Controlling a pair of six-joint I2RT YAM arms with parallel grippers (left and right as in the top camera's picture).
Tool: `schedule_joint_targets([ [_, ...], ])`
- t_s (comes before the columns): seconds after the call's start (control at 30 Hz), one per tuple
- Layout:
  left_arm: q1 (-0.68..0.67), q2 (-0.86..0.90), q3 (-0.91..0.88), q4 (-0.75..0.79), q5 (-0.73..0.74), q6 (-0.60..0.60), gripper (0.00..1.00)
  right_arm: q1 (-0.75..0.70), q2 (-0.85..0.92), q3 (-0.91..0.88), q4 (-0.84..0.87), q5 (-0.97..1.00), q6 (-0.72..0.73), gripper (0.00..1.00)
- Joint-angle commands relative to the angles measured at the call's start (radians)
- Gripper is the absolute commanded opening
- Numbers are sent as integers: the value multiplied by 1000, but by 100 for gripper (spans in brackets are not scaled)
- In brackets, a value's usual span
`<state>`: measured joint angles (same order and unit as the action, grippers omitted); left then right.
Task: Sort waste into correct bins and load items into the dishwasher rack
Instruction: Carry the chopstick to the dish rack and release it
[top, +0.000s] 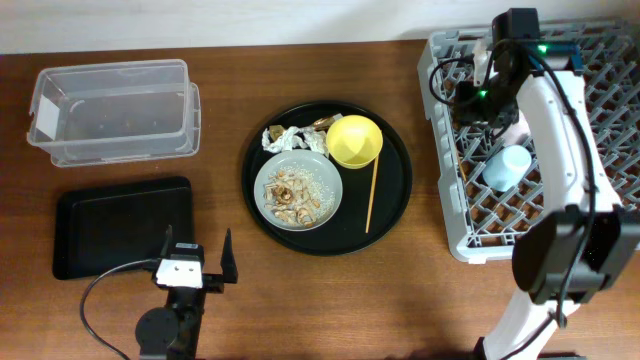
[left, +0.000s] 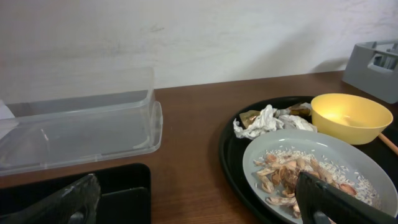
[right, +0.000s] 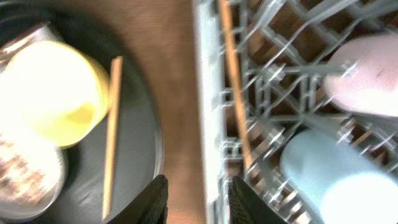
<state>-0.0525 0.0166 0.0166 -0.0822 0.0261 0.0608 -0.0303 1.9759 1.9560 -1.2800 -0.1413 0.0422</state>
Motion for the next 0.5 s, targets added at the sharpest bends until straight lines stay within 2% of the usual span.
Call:
schedule_joint_targets([
  [0.0,-5,-4,-8,0,-4,12,99,45,-41,8,-56,-61,75,34],
  [0.17,-5,-4,-8,0,-4,12,99,85,-40,6,-114,-46,125,35],
  [0.33,-5,-4,-8,0,-4,12,99,129,-40,6,-165,-47,125,41],
  [0.37,-5,-4,-8,0,-4,12,99,137,-40,5,-171,-47,124,52],
  [0.4,-5,-4,-8,0,-4,12,99,149,-40,4,-171,-47,124,79],
  [0.43,-5,-4,-8,0,-4,12,99,157,-40,0,-170,-47,124,98],
  [0.47,-5,-4,-8,0,-4,12,99,169,-40,-7,-164,-47,124,98],
])
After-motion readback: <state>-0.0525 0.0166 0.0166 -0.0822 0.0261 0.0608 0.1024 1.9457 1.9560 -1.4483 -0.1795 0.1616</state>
